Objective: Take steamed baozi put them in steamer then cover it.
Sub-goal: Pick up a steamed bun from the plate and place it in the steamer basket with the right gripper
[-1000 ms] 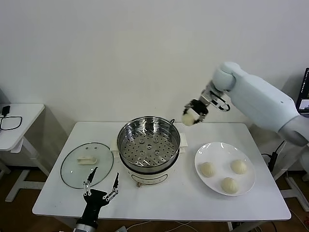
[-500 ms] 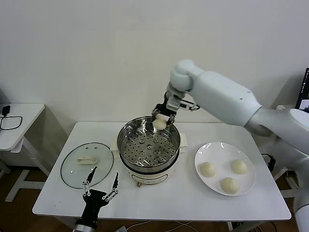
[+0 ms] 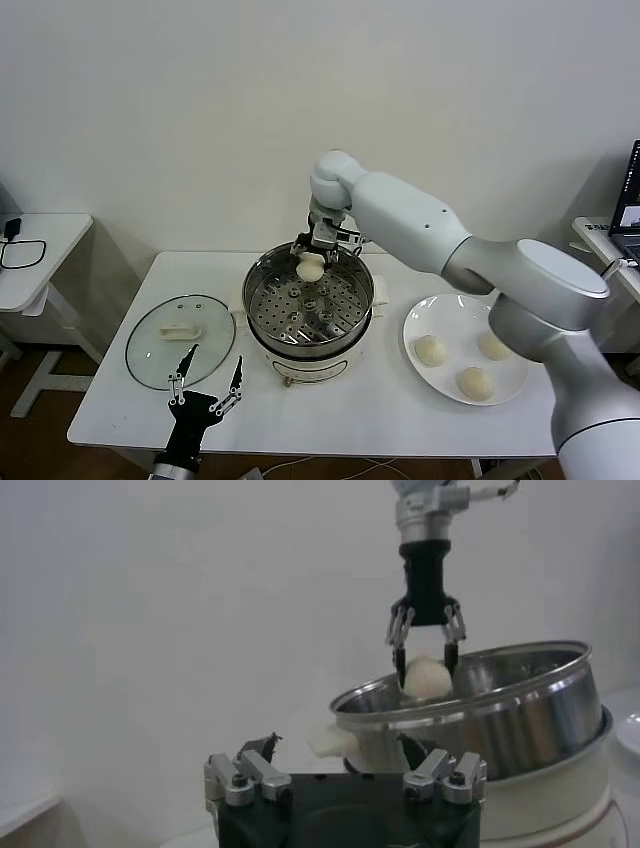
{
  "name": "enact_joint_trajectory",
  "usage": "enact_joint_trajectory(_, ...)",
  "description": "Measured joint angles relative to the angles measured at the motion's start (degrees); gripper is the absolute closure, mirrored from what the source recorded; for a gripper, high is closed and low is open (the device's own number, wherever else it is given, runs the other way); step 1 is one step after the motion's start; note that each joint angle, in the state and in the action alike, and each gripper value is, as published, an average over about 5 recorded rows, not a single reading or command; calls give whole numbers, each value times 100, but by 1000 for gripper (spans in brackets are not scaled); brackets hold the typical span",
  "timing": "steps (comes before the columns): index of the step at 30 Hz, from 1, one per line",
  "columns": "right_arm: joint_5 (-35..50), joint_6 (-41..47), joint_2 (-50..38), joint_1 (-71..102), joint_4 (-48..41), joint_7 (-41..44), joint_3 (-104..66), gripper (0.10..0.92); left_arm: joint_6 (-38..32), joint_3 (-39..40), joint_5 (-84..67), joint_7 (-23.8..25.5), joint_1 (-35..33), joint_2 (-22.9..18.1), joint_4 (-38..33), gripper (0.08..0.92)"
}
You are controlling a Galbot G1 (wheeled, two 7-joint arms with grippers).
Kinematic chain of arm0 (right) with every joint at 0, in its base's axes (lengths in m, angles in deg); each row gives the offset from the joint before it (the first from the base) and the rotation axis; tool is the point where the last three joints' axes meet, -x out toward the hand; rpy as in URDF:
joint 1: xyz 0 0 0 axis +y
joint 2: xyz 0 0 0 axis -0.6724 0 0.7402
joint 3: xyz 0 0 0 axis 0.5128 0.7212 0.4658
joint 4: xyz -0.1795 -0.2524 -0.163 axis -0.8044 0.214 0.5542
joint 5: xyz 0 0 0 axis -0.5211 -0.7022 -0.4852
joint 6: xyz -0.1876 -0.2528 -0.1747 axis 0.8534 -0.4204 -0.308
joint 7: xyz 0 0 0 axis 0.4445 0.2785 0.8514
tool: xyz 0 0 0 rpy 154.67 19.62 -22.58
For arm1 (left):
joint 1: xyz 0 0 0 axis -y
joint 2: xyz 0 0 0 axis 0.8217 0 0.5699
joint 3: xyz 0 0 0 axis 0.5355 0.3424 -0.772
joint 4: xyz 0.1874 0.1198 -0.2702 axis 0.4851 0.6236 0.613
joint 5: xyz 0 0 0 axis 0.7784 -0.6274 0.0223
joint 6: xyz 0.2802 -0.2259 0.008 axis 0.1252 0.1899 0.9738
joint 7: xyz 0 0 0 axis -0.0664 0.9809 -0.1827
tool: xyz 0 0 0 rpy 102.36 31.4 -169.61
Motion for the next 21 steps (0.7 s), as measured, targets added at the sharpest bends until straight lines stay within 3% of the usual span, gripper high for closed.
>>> enact_joint_trajectory(5, -187, -54, 146, 109, -220, -56, -51, 309, -4, 5, -3, -3, 21, 0, 24, 177)
enact_joint_trajectory(12, -298, -102, 230, 153, -353, -94, -80, 211, -4, -11, -19, -5, 39, 7, 27, 177)
enact_joint_trajectory(21, 84, 81, -17, -48, 11, 146, 25, 203, -2, -41, -23, -7, 25, 5, 2, 177)
